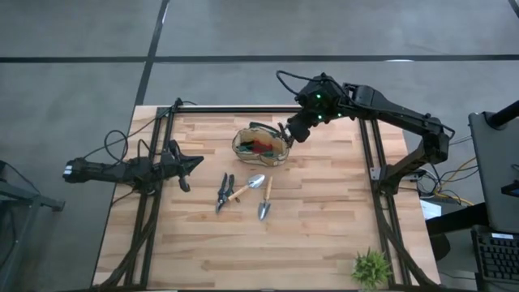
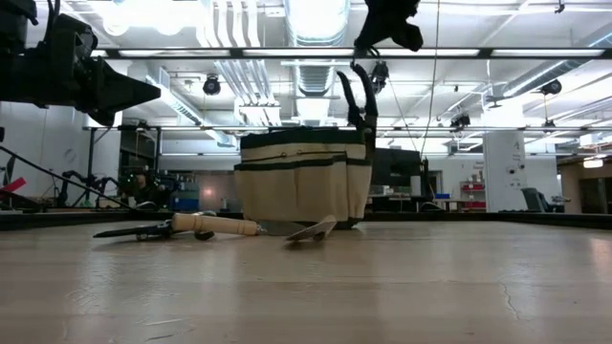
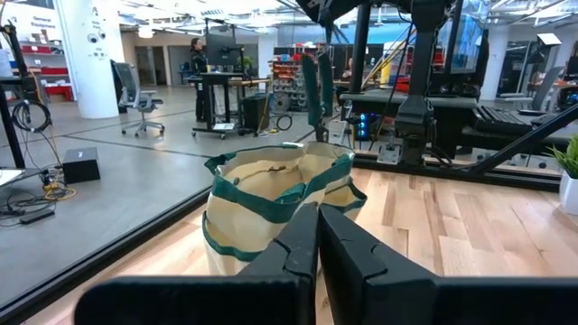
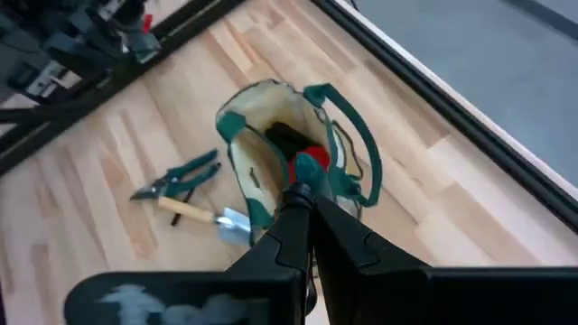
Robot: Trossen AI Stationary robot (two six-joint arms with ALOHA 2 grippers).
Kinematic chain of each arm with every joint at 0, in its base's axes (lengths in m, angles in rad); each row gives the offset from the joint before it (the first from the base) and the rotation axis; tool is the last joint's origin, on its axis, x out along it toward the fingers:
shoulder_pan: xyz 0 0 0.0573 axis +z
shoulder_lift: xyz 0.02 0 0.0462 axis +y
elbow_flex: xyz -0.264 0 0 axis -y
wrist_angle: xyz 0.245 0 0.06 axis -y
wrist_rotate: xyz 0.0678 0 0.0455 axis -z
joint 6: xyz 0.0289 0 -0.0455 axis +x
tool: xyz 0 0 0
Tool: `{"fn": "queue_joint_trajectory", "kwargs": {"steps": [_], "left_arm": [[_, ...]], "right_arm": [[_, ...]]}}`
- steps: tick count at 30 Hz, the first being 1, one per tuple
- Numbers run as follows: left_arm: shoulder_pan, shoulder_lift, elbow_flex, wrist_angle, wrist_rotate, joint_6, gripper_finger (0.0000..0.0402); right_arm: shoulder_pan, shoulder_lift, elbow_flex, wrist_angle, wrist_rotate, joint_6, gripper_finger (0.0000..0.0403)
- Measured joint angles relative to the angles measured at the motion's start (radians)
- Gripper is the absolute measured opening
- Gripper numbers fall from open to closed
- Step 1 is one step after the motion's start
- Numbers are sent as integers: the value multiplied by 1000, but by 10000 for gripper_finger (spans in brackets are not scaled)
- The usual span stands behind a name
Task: Pick & Place Garden tools in Gardening bag
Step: Put the right shear scissors into the gardening bag
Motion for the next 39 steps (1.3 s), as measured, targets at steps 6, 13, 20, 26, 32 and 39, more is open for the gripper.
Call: {"fn": "queue_joint_trajectory", "kwargs": {"steps": [6,13,20,26,32,39], "left_arm": [[0,0,0,0,0,0,17],[0,0,0,0,0,0,18],[0,0,0,0,0,0,16],[0,0,0,0,0,0,18],[0,0,0,0,0,0,16],[0,0,0,0,0,0,18]], "right_arm": [[0,0,23,-1,-5,20,8],[3,-1,25,-58,-44,43,8],[31,-31,24,-143,13,12,8],[96,-66,24,-197,23,21,8],[143,-78,24,-219,40,57,8],[149,-15,23,-76,130,-54,8]]}}
